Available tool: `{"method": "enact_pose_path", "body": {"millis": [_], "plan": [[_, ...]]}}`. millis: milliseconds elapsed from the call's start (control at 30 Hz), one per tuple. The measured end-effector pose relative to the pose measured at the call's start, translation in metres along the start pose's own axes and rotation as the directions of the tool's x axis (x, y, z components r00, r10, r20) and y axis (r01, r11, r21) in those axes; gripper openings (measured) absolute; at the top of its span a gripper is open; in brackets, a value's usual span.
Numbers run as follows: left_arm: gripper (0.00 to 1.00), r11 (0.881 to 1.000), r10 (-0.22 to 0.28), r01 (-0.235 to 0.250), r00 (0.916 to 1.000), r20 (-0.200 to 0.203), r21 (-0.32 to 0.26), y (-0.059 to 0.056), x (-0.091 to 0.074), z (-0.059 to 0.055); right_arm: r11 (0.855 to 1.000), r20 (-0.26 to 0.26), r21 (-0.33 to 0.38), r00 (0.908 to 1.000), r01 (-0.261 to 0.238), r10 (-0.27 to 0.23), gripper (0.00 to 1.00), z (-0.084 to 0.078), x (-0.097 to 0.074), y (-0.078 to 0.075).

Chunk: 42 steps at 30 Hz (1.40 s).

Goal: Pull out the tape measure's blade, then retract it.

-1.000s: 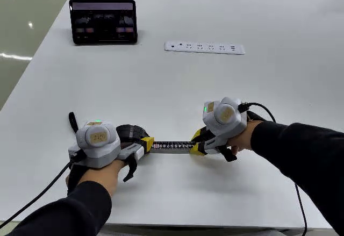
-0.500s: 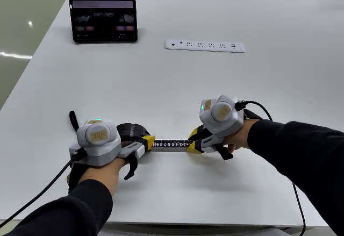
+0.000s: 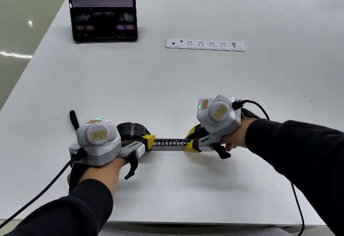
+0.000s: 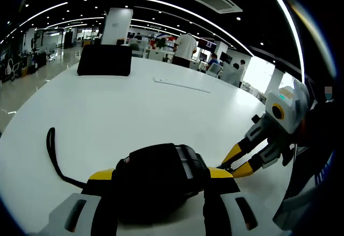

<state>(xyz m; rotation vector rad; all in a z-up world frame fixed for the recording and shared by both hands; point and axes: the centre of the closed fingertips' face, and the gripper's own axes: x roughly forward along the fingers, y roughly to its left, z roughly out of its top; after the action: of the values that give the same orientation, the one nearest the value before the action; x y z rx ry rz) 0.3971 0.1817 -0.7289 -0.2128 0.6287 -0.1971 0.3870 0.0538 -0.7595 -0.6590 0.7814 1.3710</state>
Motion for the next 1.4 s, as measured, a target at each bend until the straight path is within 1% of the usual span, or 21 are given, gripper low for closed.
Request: {"method": "enact_pose_path", "body": {"millis": [33, 233, 567, 800, 900, 1033, 1133, 1200, 1267, 1400], "plan": [[0.6, 1.0, 0.0, 0.0, 1.0, 0.0, 0.001, 0.0, 0.0001, 0.0, 1.0, -0.001, -0.009, 1.0, 0.0, 0.0, 0.11, 0.0009, 0.0007, 0.0002], [0.6, 1.0, 0.0, 0.0, 1.0, 0.0, 0.0, 0.0, 0.0001, -0.0001, 1.0, 0.001, -0.009, 1.0, 0.002, -0.002, 0.11, 0.0031, 0.0031, 0.0001], [0.6, 1.0, -0.002, 0.002, 1.0, 0.0, -0.003, 0.0002, -0.0002, 0.0003, 1.0, 0.018, -0.015, 0.9998, 0.003, -0.003, 0.11, 0.0078, 0.0057, 0.0], [0.59, 1.0, -0.003, 0.003, 1.0, -0.001, -0.003, 0.0, -0.0005, 0.0007, 1.0, 0.021, 0.01, 0.9998, -0.003, 0.003, 0.11, 0.0079, 0.0061, 0.0012], [0.59, 1.0, -0.004, 0.004, 1.0, -0.002, -0.001, 0.0001, -0.0007, 0.0008, 1.0, 0.026, -0.003, 0.9996, -0.007, 0.008, 0.12, 0.0074, 0.0059, 0.0019], [0.59, 1.0, -0.003, 0.003, 1.0, -0.002, -0.002, 0.0003, -0.0009, 0.001, 0.999, 0.018, -0.034, 0.9998, -0.006, 0.006, 0.12, 0.0061, 0.0051, 0.0018], [0.59, 1.0, -0.004, 0.004, 1.0, -0.002, -0.002, 0.0006, -0.0008, 0.001, 0.999, 0.02, -0.042, 0.9997, -0.01, 0.011, 0.12, 0.0049, 0.004, 0.002], [0.59, 1.0, -0.004, 0.004, 1.0, -0.002, -0.003, 0.0006, -0.0009, 0.0011, 0.997, 0.016, -0.074, 0.9998, -0.007, 0.008, 0.12, 0.0049, 0.0043, 0.0022], [0.59, 1.0, -0.004, 0.004, 1.0, 0.004, -0.002, 0.0008, -0.0006, 0.0014, 0.997, 0.015, -0.08, 0.9999, -0.007, 0.008, 0.12, 0.0048, 0.0039, 0.0022], [0.59, 1.0, -0.003, 0.003, 1.0, 0.002, -0.001, 0.0012, -0.0002, 0.0013, 0.996, 0.019, -0.091, 0.9998, -0.005, 0.007, 0.12, 0.0035, 0.0026, 0.0015]]}}
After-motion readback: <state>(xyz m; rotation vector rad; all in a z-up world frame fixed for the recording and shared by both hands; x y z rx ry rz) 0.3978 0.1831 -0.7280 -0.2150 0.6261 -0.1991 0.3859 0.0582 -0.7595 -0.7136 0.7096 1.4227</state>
